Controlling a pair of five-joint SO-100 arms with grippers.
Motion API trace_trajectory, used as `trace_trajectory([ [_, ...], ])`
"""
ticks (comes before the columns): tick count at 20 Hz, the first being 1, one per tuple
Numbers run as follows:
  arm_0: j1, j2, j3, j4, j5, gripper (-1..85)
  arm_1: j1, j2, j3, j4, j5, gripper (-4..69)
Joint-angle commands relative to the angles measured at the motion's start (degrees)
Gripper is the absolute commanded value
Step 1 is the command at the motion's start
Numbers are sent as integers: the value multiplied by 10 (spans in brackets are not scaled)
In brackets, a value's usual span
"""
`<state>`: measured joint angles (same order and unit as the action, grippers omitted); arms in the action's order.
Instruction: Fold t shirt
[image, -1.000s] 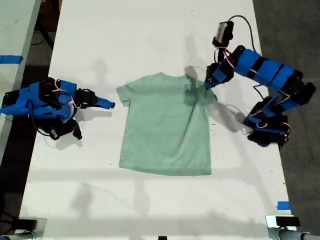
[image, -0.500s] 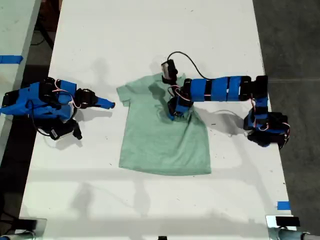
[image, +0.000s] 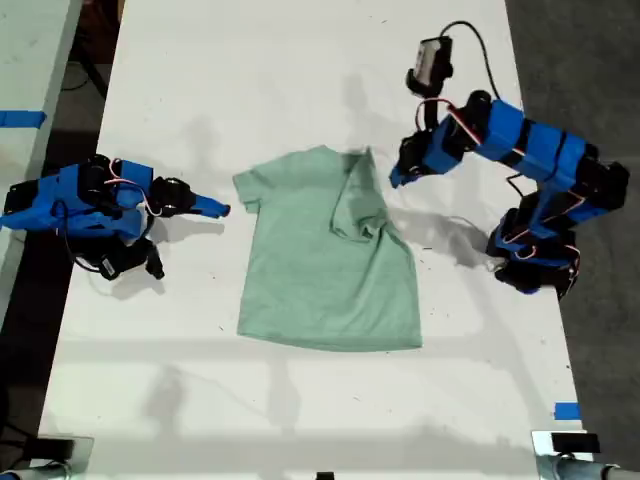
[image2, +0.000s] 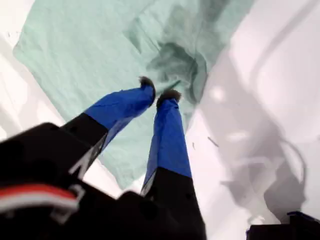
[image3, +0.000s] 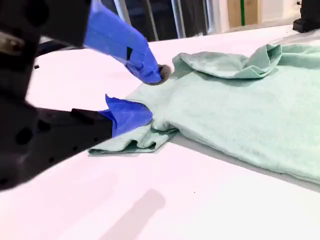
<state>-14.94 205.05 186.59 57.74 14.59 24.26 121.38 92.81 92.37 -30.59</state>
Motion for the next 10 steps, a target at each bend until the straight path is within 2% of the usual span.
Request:
trace_trajectory([
  [1, 4, 4, 22, 1, 4, 92, -10, 257, 296, -96, 44, 14],
  [3, 4, 4, 22, 1, 4, 92, -25, 425, 545, -187, 63, 14],
  [5, 4, 4, 22, 1, 4, 92, -57, 639, 763, -248, 35, 14],
  [6, 4, 4, 22, 1, 4, 92, -66, 771, 857, -219, 41, 14],
  [7, 4, 3, 22, 1, 4, 92, -79, 796, 839, -165, 34, 14],
  [10, 5, 4, 22, 1, 11, 94, -53, 795, 853, -182, 19, 14],
])
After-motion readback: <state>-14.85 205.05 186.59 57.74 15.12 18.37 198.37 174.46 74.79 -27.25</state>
